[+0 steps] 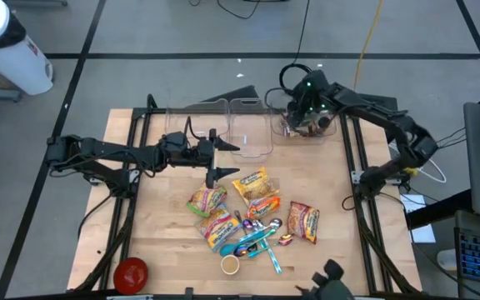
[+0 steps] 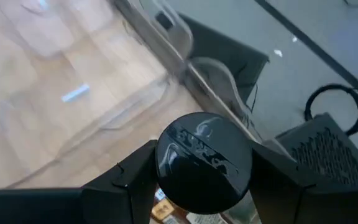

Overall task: Pick & Place Food Item
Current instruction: Put the purple seasoning bottle into the right transparent bin

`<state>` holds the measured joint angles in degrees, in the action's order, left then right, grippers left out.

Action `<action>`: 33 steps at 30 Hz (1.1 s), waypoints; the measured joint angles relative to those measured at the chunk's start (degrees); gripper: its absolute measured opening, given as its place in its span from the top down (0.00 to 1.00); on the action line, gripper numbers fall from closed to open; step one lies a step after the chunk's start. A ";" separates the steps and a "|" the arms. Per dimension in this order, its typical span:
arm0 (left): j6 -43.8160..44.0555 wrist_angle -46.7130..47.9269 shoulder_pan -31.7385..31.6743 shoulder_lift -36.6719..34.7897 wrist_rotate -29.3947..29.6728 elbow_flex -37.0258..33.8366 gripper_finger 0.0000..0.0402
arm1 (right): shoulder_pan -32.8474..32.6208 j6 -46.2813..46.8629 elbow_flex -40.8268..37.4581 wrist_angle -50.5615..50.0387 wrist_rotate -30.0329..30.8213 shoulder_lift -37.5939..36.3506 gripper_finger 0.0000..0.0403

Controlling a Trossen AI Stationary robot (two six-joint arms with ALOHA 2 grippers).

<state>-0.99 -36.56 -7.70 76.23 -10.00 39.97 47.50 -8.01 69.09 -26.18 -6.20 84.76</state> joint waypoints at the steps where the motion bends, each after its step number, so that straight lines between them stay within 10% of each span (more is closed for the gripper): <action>1: 0.00 0.00 0.00 0.00 0.00 0.00 0.16 | -0.01 0.00 -0.30 0.78 -0.08 0.68 0.52; 33: -0.04 -0.09 0.00 0.00 0.02 0.00 0.16 | -4.87 2.23 -11.07 12.63 -6.11 3.92 0.52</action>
<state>-1.04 -36.64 -7.70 76.23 -9.98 39.97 42.63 -5.78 58.02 -13.56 -12.32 88.68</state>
